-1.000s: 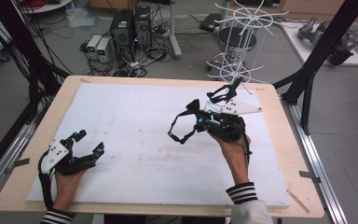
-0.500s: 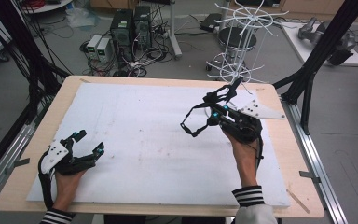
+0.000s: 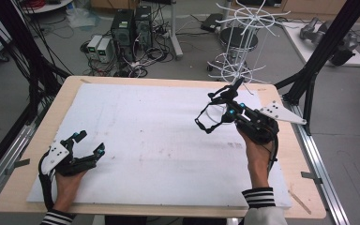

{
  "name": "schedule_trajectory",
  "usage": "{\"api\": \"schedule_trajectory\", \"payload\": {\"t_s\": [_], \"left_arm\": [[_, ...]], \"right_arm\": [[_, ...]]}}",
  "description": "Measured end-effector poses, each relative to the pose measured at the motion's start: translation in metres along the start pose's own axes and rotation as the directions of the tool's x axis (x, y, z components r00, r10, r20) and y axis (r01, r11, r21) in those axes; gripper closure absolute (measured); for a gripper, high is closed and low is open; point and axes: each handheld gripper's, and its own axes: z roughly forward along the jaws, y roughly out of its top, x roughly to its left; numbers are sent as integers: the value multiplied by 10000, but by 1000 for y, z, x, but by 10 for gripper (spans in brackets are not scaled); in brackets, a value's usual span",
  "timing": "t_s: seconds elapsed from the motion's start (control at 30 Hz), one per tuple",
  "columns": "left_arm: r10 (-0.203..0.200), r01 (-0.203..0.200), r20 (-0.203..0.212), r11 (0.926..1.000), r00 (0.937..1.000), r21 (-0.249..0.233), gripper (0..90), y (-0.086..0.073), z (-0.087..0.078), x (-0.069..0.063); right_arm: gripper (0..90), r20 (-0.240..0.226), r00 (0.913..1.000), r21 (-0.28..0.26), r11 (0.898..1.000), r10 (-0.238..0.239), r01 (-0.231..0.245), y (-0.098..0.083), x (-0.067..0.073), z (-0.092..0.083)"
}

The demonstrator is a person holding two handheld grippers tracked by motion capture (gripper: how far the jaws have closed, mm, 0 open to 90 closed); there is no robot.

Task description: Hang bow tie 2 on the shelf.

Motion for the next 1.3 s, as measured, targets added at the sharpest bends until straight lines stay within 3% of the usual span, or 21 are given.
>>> {"api": "schedule_trajectory", "payload": {"t_s": [0.13, 0.7, 1.3], "left_arm": [[-2, 2, 5, 10000, 10000, 8, 155, 0, 0, 0], [7, -7, 0, 10000, 10000, 9, 155, 0, 0, 0], [5, -5, -22, 10000, 10000, 13, 155, 0, 0, 0]], "right_arm": [[768, 160, 9997, -175, 9997, 191, -188, 1, -7, -7], [768, 1179, 9928, -284, 9994, 228, -195, 7, -31, -31], [768, 1960, 9797, -128, 9991, 431, -414, 12, -56, -34]]}}
